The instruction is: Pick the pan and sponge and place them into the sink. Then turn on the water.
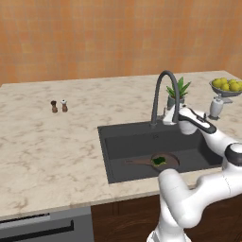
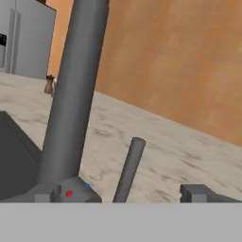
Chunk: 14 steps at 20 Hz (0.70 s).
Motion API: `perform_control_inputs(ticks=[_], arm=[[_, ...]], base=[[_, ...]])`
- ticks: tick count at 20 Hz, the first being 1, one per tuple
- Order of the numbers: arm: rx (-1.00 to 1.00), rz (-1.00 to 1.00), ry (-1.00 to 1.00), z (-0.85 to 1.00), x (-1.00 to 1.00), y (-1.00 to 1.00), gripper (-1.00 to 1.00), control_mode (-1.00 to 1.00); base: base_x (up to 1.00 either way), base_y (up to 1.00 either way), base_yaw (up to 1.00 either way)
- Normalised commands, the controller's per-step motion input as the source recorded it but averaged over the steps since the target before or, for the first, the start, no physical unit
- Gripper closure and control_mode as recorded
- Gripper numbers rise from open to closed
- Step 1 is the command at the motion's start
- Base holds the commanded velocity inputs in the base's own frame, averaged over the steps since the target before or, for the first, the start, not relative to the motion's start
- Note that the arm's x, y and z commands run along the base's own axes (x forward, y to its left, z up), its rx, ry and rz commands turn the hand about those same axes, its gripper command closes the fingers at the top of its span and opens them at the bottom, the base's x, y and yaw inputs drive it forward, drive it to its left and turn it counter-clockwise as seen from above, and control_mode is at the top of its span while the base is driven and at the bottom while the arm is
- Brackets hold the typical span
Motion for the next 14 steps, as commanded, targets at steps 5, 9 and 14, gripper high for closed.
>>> perform_control_inputs(ticks=[5, 9, 14], arm=[[0.0, 0.0, 0.0, -0.26, 0.49, -0.04, -1.0, -1.0], [0.01, 0.0, 0.0, -0.23, 0.49, -0.11, -1.0, -1.0], [0.0, 0.0, 0.01, -0.28, 0.36, 0.0, 1.0, -1.0]], base=[[0.0, 0.0, 0.0], [0.0, 0.0, 0.0], [0.0, 0.0, 0.0]])
